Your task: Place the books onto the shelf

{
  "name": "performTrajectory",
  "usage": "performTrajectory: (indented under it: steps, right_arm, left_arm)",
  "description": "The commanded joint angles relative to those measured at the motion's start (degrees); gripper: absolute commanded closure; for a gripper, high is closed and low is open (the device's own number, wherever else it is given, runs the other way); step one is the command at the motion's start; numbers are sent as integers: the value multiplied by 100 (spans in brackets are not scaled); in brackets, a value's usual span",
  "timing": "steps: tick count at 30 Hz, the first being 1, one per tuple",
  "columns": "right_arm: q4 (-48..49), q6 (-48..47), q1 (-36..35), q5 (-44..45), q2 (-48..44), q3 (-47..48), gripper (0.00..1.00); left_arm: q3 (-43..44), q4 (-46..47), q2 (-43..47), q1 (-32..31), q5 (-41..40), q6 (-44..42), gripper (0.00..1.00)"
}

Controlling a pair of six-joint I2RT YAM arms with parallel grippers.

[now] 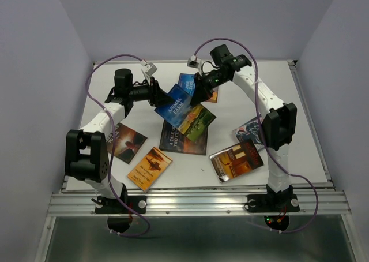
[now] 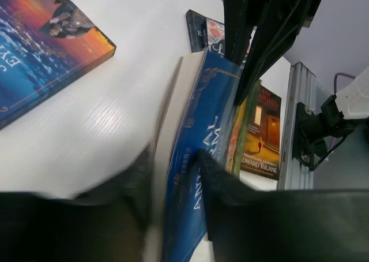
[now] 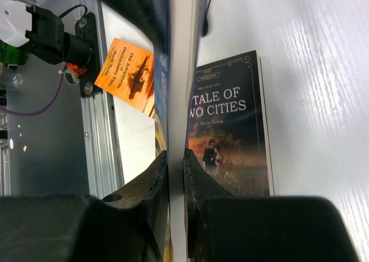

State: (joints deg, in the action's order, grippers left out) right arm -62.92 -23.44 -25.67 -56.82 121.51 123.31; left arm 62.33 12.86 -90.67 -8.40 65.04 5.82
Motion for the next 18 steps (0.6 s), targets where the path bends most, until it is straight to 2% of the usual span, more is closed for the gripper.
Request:
performTrajectory:
  steps: [1, 4, 8, 10, 11, 12, 13, 15, 18]
  right_arm:
    - [-28, -46, 53, -427, -365, 299, 99]
    - [16, 15, 53, -392, -374, 326, 99]
    - [139, 103, 106, -295, -295, 352, 99]
    - [218, 120, 106, -59, -251, 404, 96]
    - [279, 164, 106, 73, -234, 422, 86]
    - [332, 217, 106, 231, -225, 414, 71]
    - [550, 304, 106, 650, -225, 405, 62]
    - [736, 629, 106, 1118, -242, 378, 52]
    - [1035, 1104, 106, 2058, -347, 317, 37]
  left_arm:
    - [-159, 549, 287, -91, 290, 32, 67]
    - [-194, 691, 287, -126, 369, 147, 100]
    - [-229, 919, 243, -153, 667, 269, 100]
    - [-282, 1454, 226, -196, 668, 811, 100]
    - [-282, 1665, 156, -214, 642, 1041, 100]
    - [-291, 1884, 120, -223, 572, 1270, 100]
    - [-309, 2383, 94, -240, 485, 1585, 100]
    - [-282, 2685, -20, -249, 308, 2210, 100]
    - [-230, 2897, -100, -249, 80, 2563, 100]
